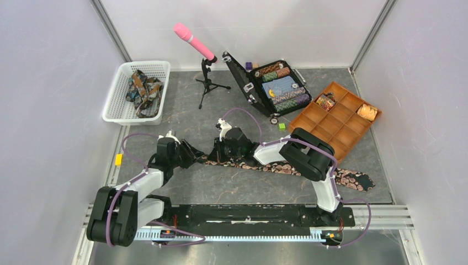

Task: Roll the ties
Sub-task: Roll the tie at the center of the board.

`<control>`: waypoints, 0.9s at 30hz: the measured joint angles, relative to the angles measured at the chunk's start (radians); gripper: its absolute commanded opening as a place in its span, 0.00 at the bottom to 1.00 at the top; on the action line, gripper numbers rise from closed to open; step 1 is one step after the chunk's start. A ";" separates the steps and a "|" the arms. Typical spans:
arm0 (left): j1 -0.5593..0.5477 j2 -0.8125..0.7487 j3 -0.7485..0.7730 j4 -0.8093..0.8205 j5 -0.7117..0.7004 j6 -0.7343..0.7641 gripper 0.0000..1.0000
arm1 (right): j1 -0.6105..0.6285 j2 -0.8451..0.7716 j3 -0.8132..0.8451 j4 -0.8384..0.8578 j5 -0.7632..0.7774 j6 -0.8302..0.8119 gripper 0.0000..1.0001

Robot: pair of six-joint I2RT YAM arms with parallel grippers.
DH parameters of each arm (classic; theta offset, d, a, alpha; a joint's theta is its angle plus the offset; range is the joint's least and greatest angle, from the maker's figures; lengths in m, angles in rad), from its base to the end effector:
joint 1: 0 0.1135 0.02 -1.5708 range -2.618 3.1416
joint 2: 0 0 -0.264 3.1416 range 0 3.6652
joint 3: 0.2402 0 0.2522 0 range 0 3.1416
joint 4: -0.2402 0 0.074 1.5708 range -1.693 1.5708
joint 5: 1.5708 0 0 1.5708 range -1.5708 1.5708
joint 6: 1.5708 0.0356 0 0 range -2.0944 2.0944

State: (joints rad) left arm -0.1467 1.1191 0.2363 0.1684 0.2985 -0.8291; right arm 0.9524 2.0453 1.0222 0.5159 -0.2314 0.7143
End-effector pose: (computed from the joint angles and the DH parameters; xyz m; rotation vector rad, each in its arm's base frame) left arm 0.1847 -0.0379 0.1291 -0.6448 2.3060 -0.8284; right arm 0.2336 0.3424 0.1177 -0.4317 2.2779 1.1880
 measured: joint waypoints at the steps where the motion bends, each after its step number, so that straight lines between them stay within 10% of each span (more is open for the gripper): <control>1: 0.000 0.000 0.000 0.001 0.002 0.000 0.48 | 0.000 0.000 0.000 0.000 0.000 0.000 0.00; 27: -0.014 0.018 0.004 -0.009 0.016 0.000 0.39 | 0.000 0.000 0.000 0.000 0.000 0.003 0.00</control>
State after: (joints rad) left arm -0.1604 1.1370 0.2405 0.1593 0.3141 -0.8291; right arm 0.9524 2.0449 1.0222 0.5156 -0.2314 0.7174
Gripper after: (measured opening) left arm 0.405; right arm 0.006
